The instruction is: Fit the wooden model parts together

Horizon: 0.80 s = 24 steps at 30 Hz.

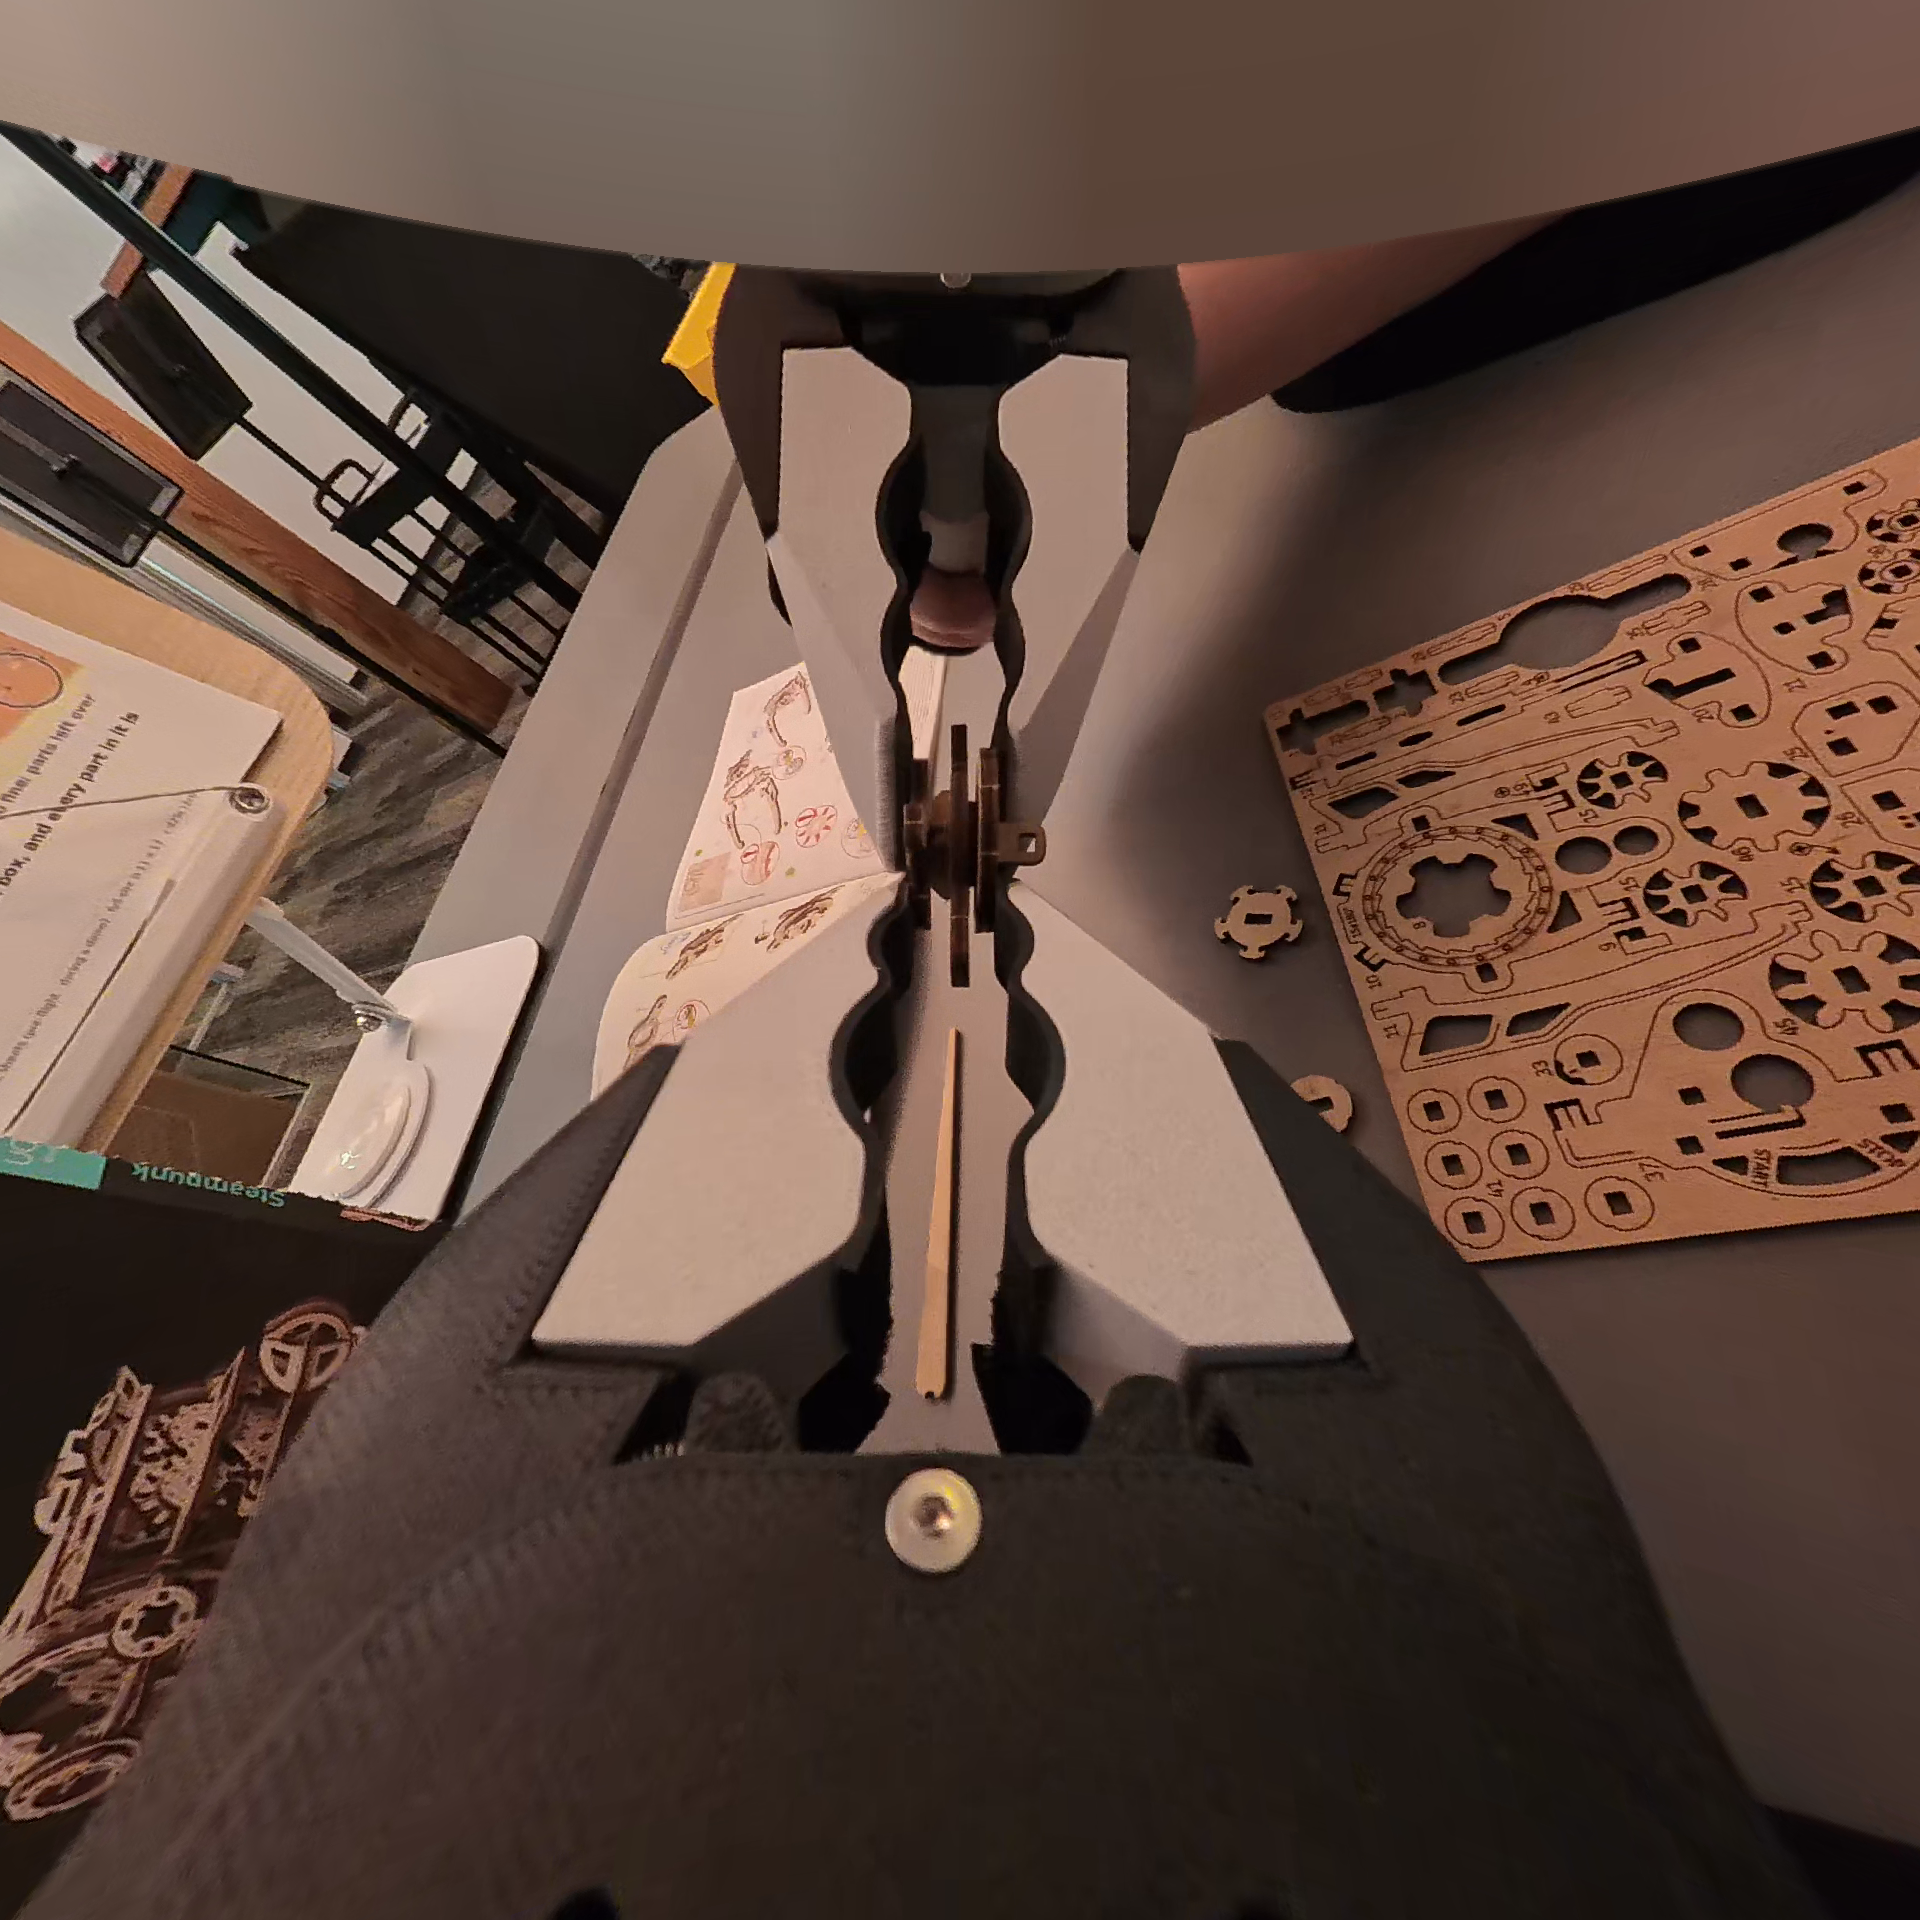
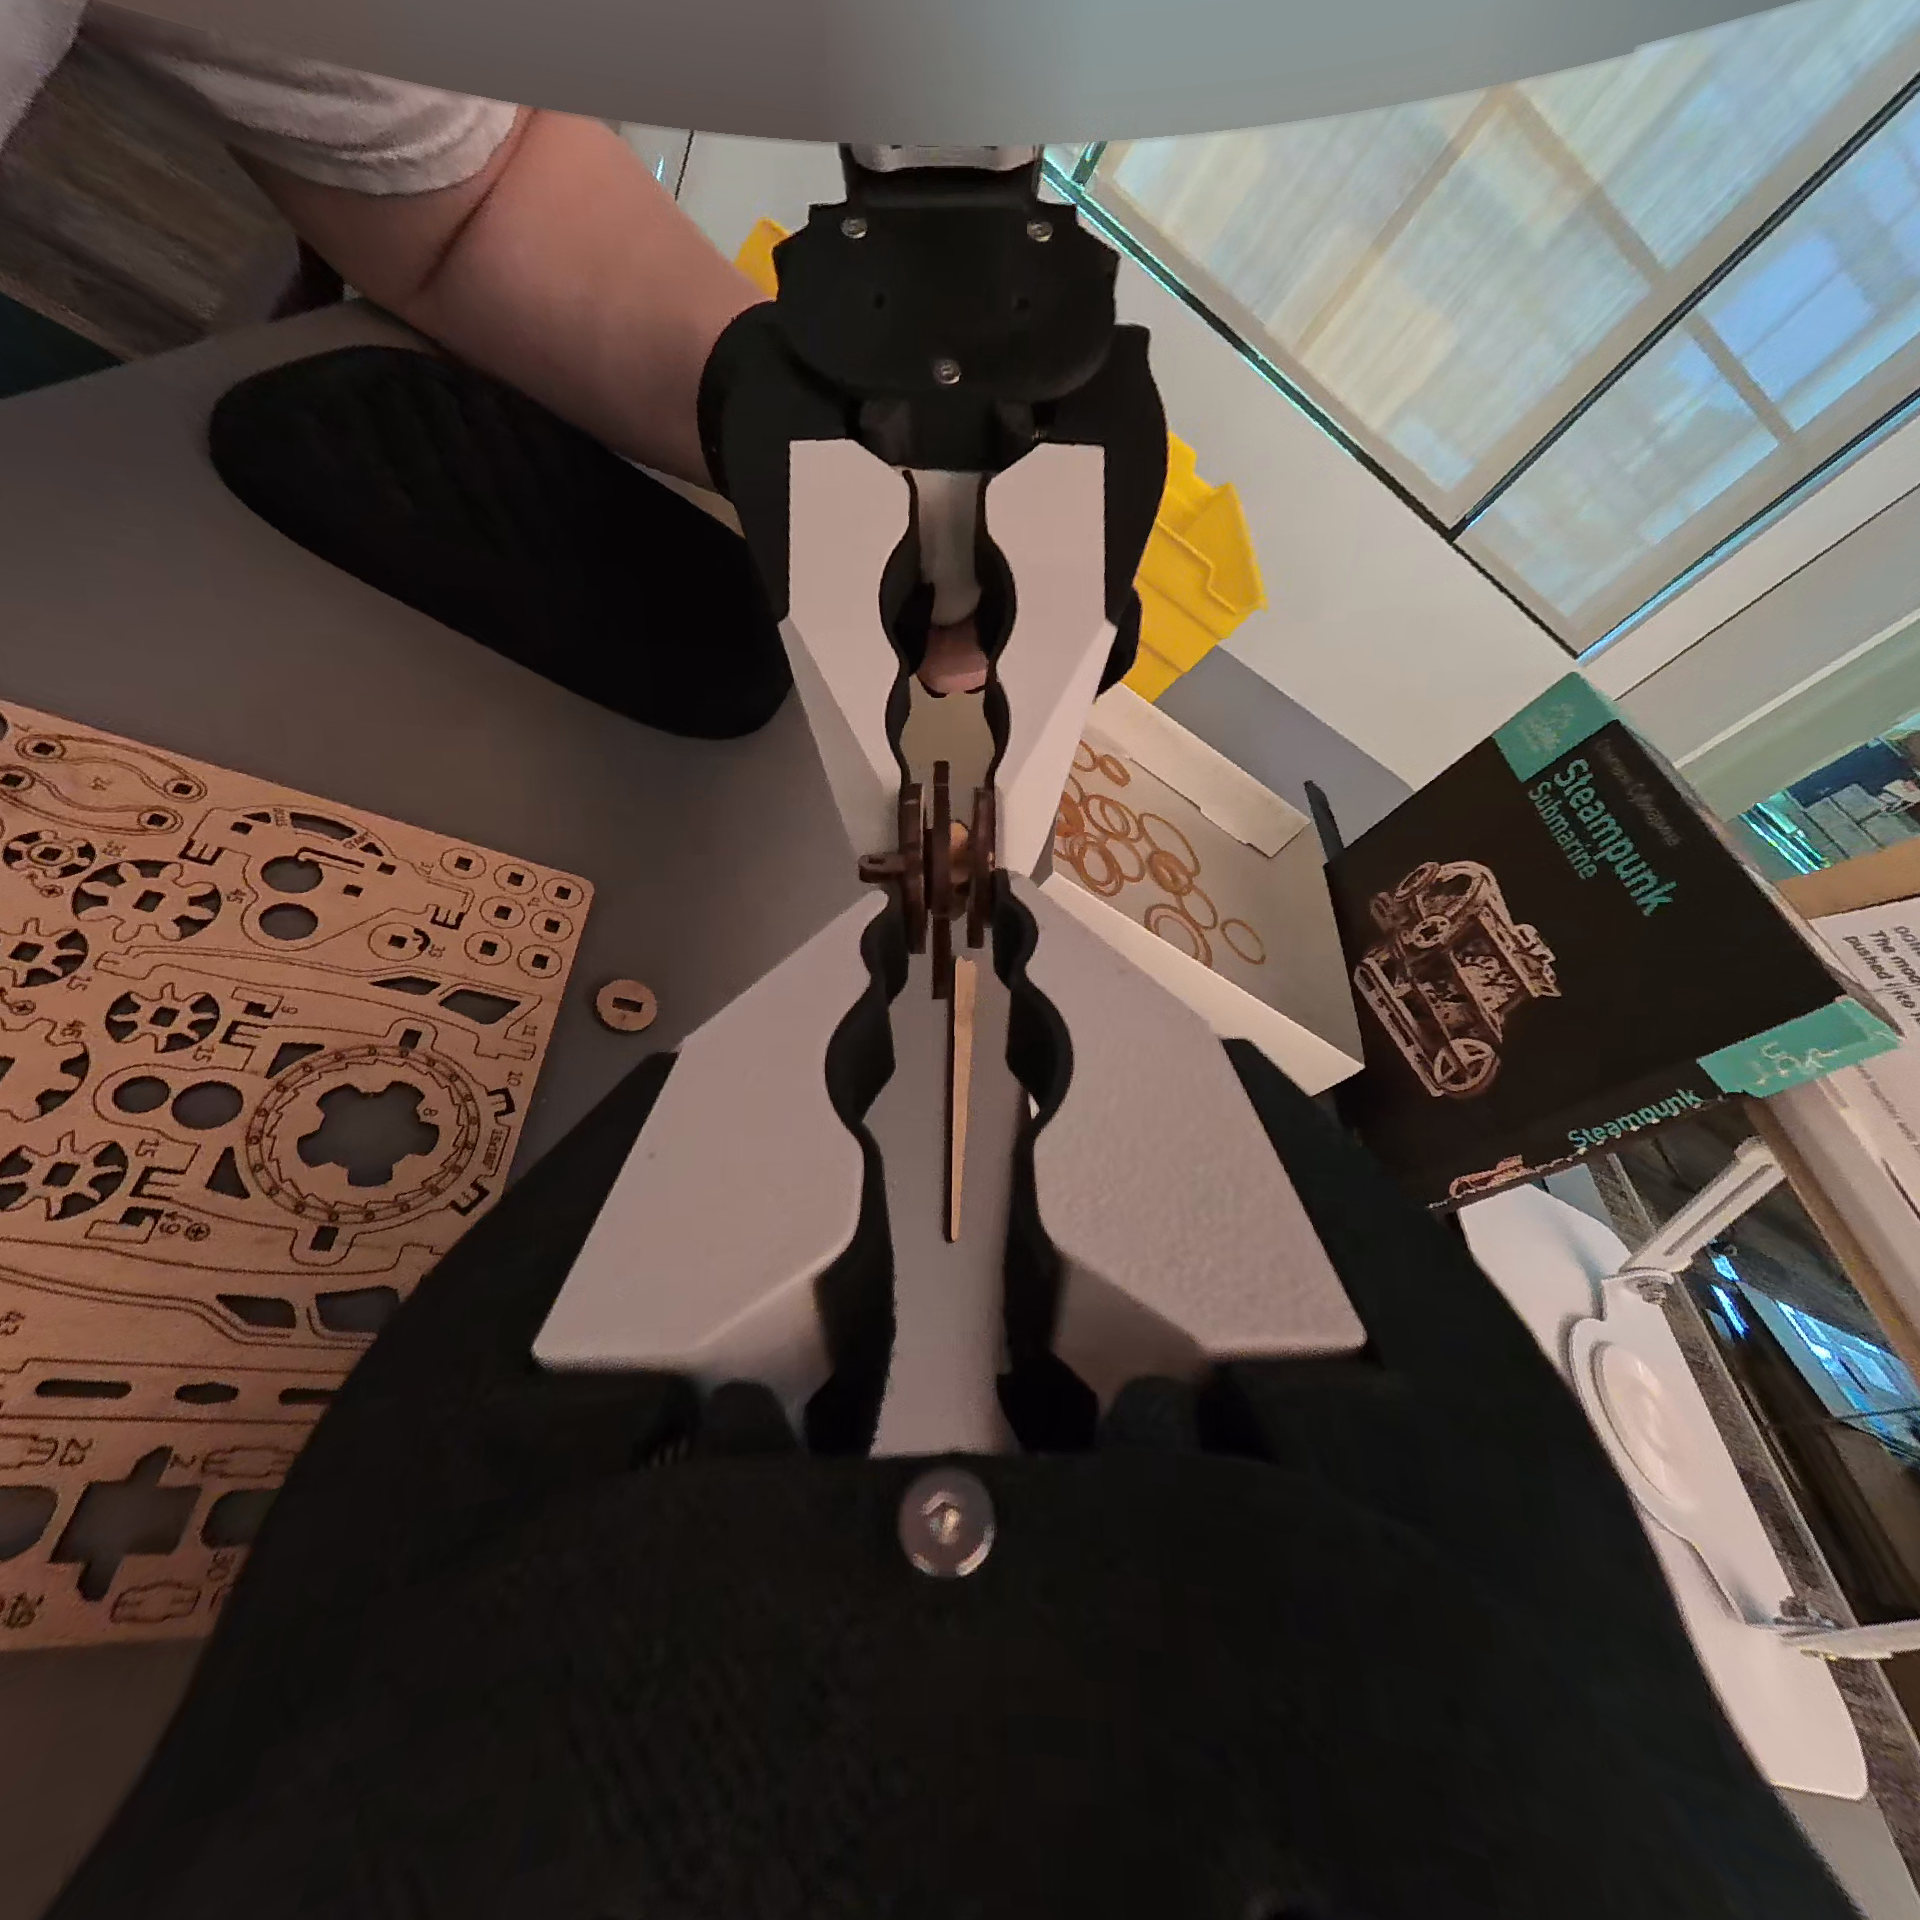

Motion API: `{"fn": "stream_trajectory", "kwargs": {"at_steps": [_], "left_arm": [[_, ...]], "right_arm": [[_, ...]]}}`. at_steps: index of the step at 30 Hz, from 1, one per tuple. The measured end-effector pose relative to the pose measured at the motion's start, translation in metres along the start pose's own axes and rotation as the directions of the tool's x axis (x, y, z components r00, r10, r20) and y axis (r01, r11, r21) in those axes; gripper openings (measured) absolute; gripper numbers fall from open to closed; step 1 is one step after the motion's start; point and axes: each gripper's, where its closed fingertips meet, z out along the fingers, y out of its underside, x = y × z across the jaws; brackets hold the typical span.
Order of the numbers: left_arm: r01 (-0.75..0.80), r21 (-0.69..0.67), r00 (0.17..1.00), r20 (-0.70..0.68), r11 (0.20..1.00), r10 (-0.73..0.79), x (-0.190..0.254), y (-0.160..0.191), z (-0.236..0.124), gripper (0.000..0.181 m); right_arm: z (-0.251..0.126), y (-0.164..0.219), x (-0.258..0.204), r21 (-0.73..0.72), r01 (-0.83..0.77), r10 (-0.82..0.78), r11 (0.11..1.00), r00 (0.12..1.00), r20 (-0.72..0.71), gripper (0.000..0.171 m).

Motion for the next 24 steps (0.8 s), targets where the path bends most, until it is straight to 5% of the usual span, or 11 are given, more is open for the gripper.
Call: {"fn": "stream_trajectory", "kwargs": {"at_steps": [15,19,24], "left_arm": [[0.079,0.024,0.996,-0.036,0.997,-0.078,0.001,-0.003,-0.001,0.013],[0.176,0.028,0.981,-0.09,0.984,-0.173,0.001,-0.003,-0.001,0.017],[0.339,0.045,0.927,-0.19,0.94,-0.325,0.001,-0.006,-0.005,0.027]], "right_arm": [[-0.001,-0.002,0.0,0.024,-0.108,0.107,0.994,0.994,0.038,0.015],[-0.001,0.0,0.001,0.023,-0.309,0.305,0.951,0.945,0.118,0.015],[-0.005,-0.001,0.009,0.034,-0.629,0.603,0.777,0.758,0.248,0.015]]}}
